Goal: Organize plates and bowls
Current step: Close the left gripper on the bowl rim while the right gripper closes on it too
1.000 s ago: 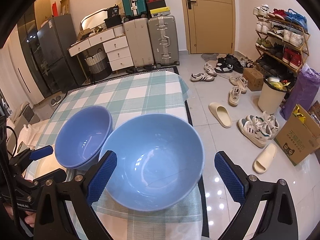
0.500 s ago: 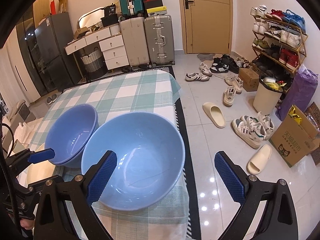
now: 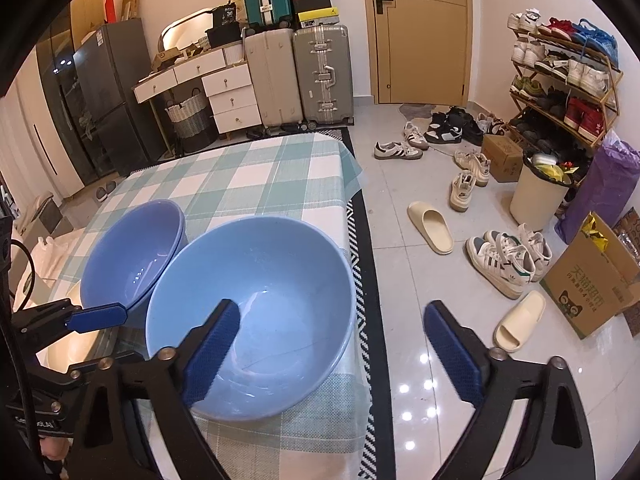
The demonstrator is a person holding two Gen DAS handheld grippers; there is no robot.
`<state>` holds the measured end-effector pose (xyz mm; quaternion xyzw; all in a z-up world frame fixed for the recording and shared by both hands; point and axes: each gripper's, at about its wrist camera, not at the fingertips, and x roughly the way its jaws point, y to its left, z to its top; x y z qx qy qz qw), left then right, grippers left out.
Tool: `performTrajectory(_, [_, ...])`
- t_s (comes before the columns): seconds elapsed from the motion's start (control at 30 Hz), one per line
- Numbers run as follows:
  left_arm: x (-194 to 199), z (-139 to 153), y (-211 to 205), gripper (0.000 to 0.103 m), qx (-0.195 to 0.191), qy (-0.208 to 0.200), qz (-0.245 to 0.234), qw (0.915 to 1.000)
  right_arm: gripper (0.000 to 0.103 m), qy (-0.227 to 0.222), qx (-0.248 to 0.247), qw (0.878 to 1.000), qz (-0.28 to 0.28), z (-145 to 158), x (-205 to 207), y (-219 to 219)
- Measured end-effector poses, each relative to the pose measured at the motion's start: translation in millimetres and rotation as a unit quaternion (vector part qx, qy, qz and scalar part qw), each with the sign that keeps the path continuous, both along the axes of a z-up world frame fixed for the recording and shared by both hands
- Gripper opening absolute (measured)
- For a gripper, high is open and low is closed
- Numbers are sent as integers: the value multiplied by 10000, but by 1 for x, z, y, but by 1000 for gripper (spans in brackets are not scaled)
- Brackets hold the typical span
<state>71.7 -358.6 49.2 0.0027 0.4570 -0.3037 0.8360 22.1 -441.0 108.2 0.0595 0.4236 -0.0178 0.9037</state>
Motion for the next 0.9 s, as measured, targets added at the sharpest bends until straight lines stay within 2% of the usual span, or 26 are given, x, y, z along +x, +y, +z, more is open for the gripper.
performTrajectory(0.1, [3, -4, -3, 59, 15, 41, 6, 10000, 74, 101, -23, 9999, 87, -6, 5, 1])
performTrajectory(0.27, [10, -11, -6, 54, 20, 103, 2, 9999, 69, 151, -12, 9997, 187, -14, 13, 3])
performTrajectory(0.3, [10, -11, -6, 54, 12, 102, 1, 9999, 65, 146, -6, 9997, 191, -14, 12, 3])
performTrajectory(0.43, [12, -12, -7, 47, 0, 91, -15, 10000, 58, 108, -9, 9998, 160, -16, 16, 1])
performTrajectory(0.5, [13, -13, -8, 46, 5, 109, -26, 9999, 52, 134, 15, 9998, 168, -17, 17, 1])
performTrajectory(0.57, [13, -13, -8, 45, 17, 100, -25, 9999, 50, 146, -11, 9997, 173, -18, 19, 0])
performTrajectory(0.8, [13, -13, -9, 37, 100, 9, 10, 9999, 30, 176, -276, 9993, 154, -21, 20, 2])
performTrajectory(0.9, [15, -13, -8, 33, 155, -48, 34, 9999, 28, 174, -239, 9995, 133, -22, 18, -1])
